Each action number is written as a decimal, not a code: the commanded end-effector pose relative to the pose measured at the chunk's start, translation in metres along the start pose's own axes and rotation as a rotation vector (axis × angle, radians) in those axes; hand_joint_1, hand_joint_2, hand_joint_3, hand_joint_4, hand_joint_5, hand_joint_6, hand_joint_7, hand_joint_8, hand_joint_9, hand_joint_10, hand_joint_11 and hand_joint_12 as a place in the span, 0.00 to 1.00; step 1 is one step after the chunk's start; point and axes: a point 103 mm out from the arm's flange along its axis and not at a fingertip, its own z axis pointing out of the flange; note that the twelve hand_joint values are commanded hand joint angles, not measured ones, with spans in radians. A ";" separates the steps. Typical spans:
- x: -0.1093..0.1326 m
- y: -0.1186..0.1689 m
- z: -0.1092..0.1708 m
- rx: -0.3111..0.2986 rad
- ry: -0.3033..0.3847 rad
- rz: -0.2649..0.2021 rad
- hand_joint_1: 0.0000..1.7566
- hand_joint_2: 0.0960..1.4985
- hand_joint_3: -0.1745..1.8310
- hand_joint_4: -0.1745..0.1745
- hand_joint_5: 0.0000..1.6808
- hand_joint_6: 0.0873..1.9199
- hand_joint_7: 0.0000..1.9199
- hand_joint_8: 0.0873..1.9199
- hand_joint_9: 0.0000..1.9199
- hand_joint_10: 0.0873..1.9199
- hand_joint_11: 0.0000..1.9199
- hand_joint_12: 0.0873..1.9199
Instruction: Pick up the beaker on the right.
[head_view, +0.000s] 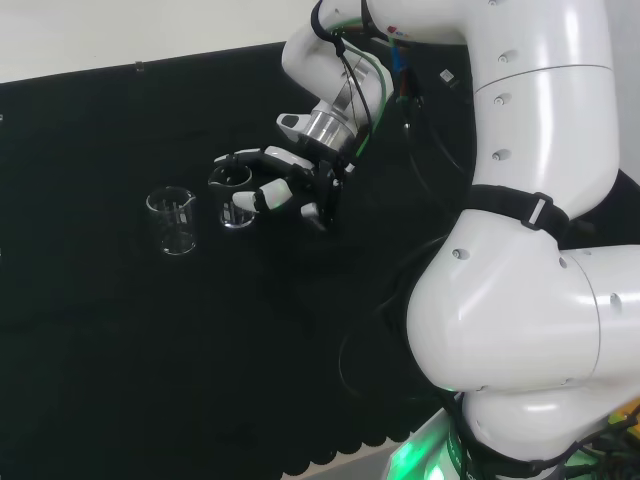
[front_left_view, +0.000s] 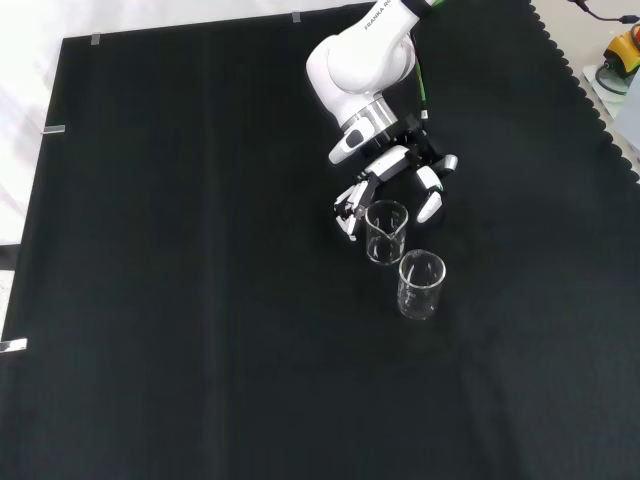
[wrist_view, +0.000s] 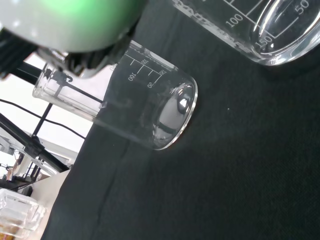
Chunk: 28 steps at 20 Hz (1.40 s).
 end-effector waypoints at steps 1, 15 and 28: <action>-0.001 0.001 0.002 -0.006 0.007 0.007 0.53 0.15 0.66 0.31 0.29 0.02 0.19 0.33 0.23 0.30 0.00 0.69; -0.004 0.007 0.003 -0.012 -0.006 0.007 0.54 0.15 0.66 0.33 0.20 0.31 0.19 0.32 0.24 0.29 0.00 0.69; -0.005 0.012 0.010 -0.014 0.004 -0.003 0.55 0.15 0.66 0.33 0.19 0.33 0.20 0.33 0.25 0.29 0.00 0.69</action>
